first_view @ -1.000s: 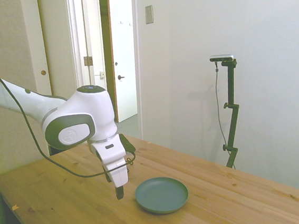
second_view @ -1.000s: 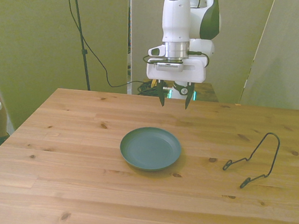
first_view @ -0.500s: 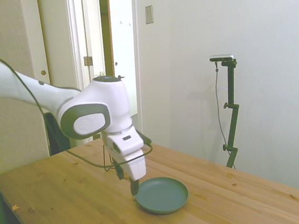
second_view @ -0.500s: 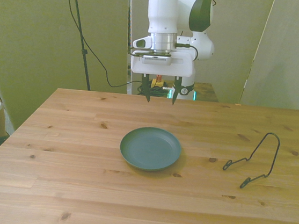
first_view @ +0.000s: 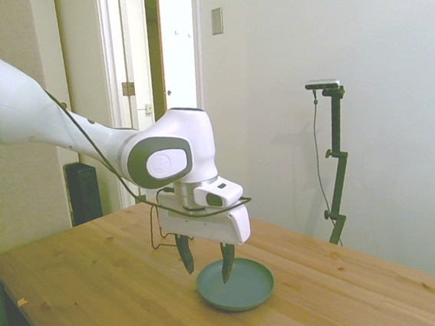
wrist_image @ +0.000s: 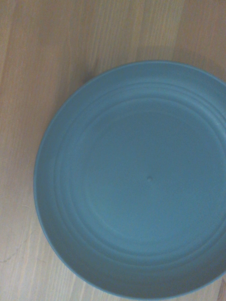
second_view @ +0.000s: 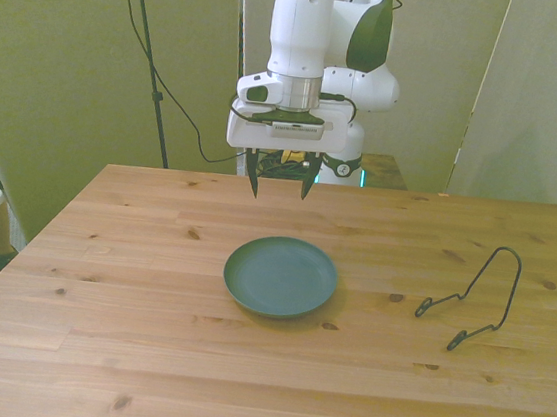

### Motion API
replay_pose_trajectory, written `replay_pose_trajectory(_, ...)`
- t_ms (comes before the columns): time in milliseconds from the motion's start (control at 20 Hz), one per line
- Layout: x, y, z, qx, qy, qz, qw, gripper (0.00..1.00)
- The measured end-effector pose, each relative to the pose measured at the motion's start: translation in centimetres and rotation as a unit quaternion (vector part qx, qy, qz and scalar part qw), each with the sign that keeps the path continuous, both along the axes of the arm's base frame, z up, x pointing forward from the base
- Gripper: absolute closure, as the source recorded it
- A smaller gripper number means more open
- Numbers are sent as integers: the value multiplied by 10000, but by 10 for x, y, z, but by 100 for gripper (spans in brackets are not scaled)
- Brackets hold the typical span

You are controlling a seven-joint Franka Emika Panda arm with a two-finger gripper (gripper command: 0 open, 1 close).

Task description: Load the plate

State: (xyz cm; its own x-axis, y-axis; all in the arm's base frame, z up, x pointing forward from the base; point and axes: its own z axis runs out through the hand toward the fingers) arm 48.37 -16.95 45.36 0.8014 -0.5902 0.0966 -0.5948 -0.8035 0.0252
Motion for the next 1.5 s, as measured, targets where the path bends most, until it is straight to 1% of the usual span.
replay_pose_trajectory(100, 0, 2, -1, -19, 21, 168, 9999, 0)
replay_pose_trajectory(250, 5, 6, 6, -204, 34, 810, 9965, 0)
replay_pose_trajectory(350, 7, 7, 11, -389, 81, 1233, 9916, 0)
replay_pose_trajectory(500, 6, 8, 4, -690, 252, 1853, 9799, 0)
replay_pose_trajectory(650, 2, 7, -12, -1069, 381, 2403, 9640, 0)
replay_pose_trajectory(750, 1, 2, -19, -1196, 278, 2564, 9587, 0)
replay_pose_trajectory(800, 1, 2, -19, -1198, 291, 2617, 9572, 0)
replay_pose_trajectory(900, 5, 2, -19, -1234, 275, 2824, 9509, 0)
replay_pose_trajectory(950, 9, 2, -18, -1268, 239, 2947, 9468, 0)
replay_pose_trajectory(1050, 16, 4, -18, -1310, 188, 3279, 9354, 0)
replay_pose_trajectory(1100, 18, 6, -19, -1346, 161, 3461, 9284, 0)
replay_pose_trajectory(1200, 19, 11, -26, -1388, 151, 3899, 9102, 0)
replay_pose_trajectory(1300, 17, 17, -37, -1406, 134, 4202, 8964, 0)
replay_pose_trajectory(1500, 14, 33, -55, -1446, 63, 4515, 8804, 0)
